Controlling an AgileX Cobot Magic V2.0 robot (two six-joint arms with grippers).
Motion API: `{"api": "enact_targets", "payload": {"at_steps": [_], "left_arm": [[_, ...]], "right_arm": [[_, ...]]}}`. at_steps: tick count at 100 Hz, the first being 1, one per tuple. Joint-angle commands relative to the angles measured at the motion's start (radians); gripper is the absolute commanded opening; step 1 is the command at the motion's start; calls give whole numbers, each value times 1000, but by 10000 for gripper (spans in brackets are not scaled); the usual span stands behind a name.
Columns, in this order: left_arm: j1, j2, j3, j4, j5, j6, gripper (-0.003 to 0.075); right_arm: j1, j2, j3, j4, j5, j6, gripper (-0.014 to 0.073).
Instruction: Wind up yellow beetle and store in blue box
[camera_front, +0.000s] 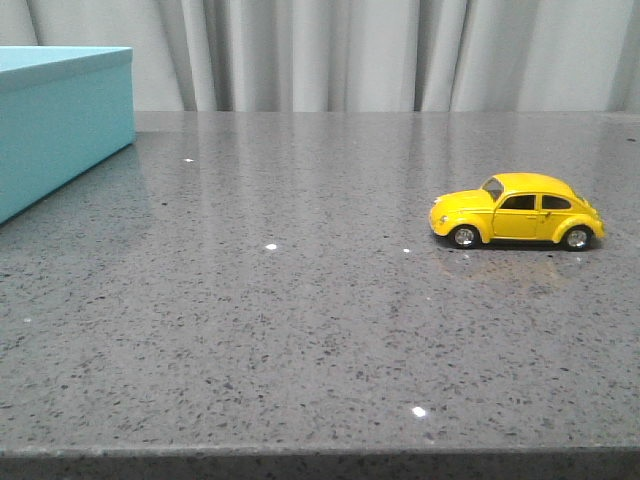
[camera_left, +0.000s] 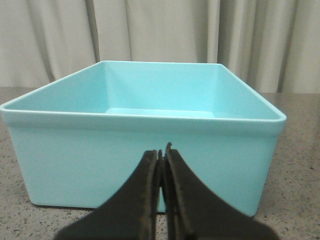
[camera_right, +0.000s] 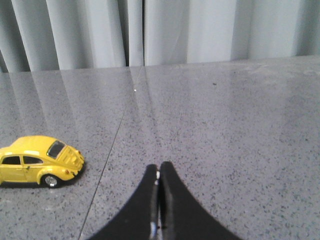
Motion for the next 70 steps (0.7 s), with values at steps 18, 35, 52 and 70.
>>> {"api": "enact_targets", "payload": {"at_steps": [18, 35, 52, 70], "left_arm": [[2, -26, -11, -10, -62, -7, -20], [2, 37, -135, -3, 41, -7, -20], [2, 141, -258, -3, 140, -7, -13], [2, 247, -362, -3, 146, -7, 174]], "right_arm": [[-7, -10, -74, -10, -27, -3, -66], [-7, 70, -210, -10, 201, -3, -66], [-7, 174, -355, -10, 403, -3, -64], [-7, 248, -449, -10, 439, -3, -6]]}}
